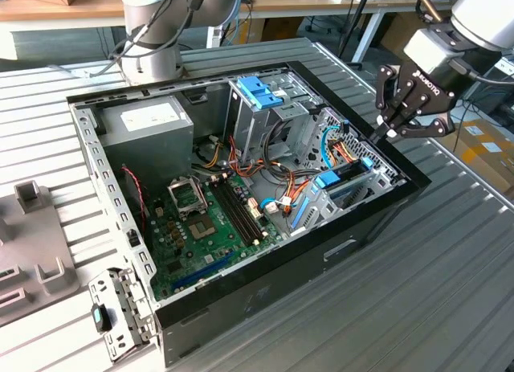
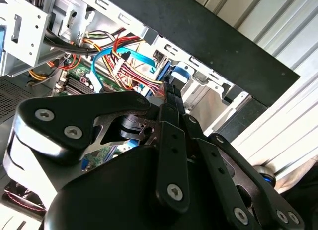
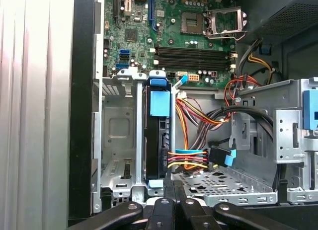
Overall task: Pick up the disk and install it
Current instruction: 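Insert the first disk wire, then insert the second disk wire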
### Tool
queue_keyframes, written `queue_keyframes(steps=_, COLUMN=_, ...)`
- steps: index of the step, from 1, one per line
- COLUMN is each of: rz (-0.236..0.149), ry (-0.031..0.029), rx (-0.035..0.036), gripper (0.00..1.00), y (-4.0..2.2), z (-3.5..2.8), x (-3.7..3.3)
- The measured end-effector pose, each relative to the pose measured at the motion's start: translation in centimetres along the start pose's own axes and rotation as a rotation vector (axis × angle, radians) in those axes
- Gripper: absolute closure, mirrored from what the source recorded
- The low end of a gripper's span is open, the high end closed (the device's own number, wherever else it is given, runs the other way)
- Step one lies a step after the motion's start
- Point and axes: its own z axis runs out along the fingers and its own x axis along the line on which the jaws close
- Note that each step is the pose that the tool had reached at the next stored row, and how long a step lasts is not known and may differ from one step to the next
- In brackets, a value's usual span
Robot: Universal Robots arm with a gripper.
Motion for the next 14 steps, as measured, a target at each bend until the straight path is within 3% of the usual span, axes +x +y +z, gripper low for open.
queue_keyframes(steps=14, rz=0.0, ry=-0.0001, rx=0.0, gripper=0.89, y=-0.18, z=-0.14, x=-0.01)
